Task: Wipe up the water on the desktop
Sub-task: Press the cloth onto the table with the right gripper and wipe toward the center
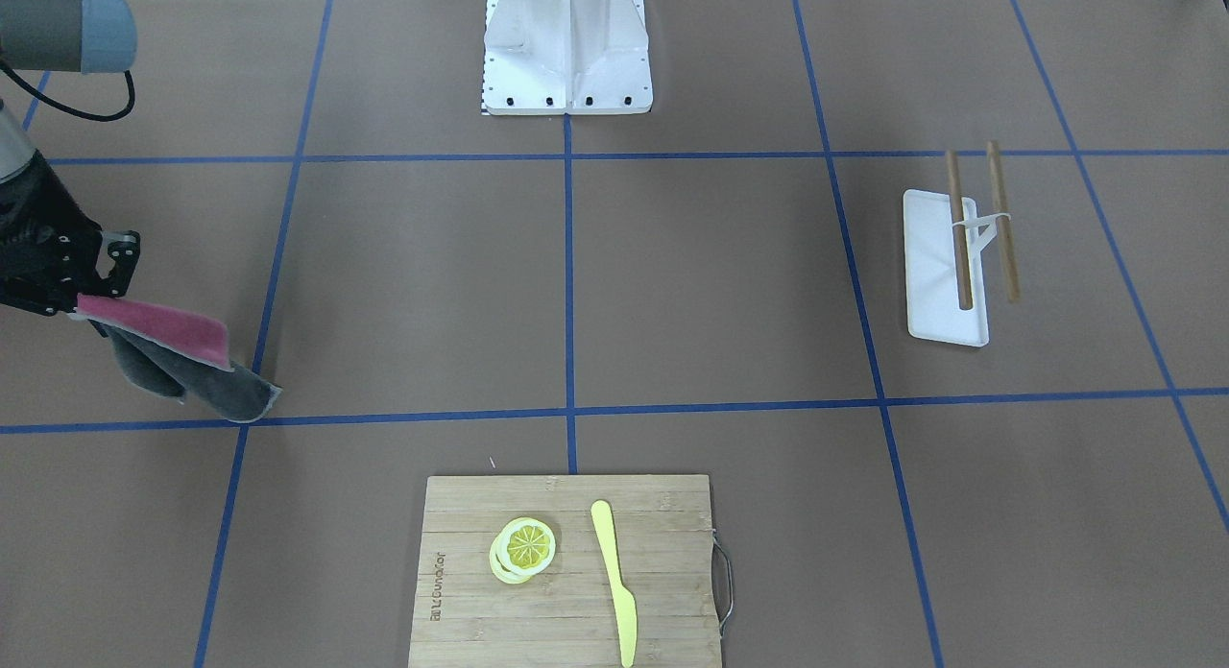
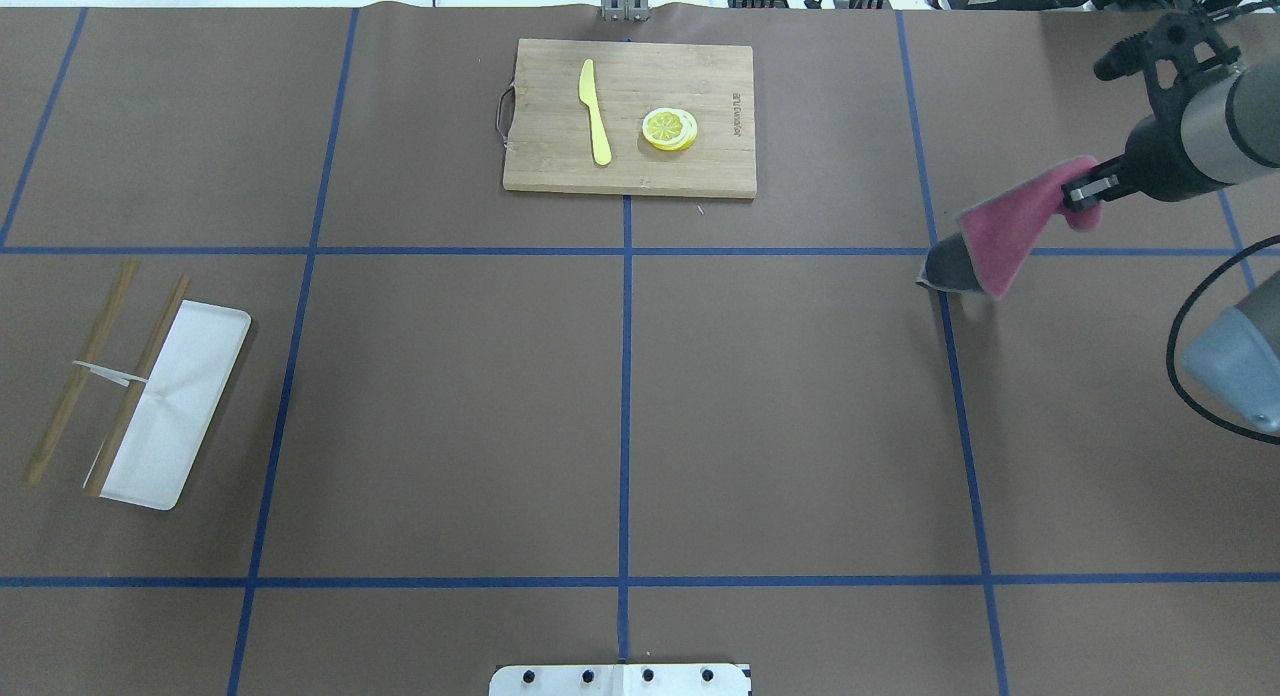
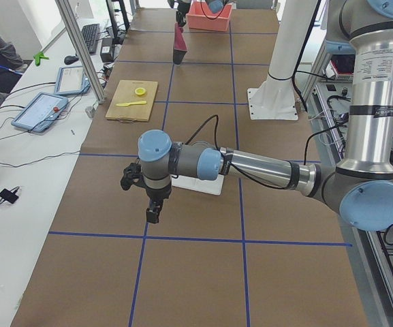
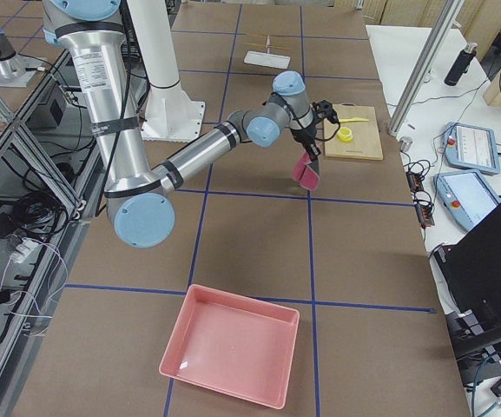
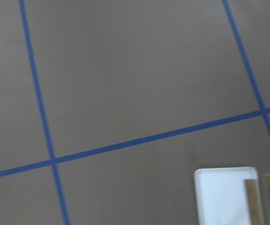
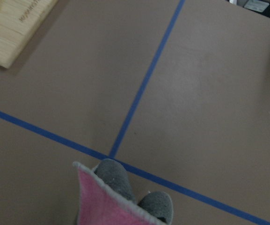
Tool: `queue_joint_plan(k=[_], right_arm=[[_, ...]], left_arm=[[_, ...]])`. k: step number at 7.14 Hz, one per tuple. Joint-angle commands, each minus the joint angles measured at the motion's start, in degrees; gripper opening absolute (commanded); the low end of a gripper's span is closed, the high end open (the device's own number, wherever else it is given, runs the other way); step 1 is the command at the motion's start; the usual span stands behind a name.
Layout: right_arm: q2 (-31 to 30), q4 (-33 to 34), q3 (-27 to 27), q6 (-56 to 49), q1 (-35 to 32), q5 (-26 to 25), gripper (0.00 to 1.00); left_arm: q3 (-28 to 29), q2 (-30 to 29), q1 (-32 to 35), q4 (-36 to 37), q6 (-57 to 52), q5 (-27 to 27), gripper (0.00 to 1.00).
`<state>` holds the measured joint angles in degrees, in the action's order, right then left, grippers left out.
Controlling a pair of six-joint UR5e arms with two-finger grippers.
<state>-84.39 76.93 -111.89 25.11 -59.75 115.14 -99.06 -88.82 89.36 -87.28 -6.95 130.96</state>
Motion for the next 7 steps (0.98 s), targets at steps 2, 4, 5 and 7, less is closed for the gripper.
queue_joint_plan(k=[2,4,5,7], right_arm=[[-12.9,0.3,-1.1,-8.8,-3.1,0.3,0.00],[-15.0,3.2,1.8,-16.1,-3.4,-8.6,0.00],[-13.0,6.4,3.4,-16.4,-2.3,-13.8,0.00],[-5.0,6.1,8.9,-10.8,1.9,-13.2,0.00]], left_arm=[[1.3,3.0,2.7,-0.5,-0.9,0.4,0.99],[1.3,3.2,2.7,-0.5,-1.0,0.4,0.99],[1.0,3.7,2.7,-0.9,-0.9,0.4,0.99],[1.0,4.3,2.7,-2.2,-0.9,0.4,0.99]])
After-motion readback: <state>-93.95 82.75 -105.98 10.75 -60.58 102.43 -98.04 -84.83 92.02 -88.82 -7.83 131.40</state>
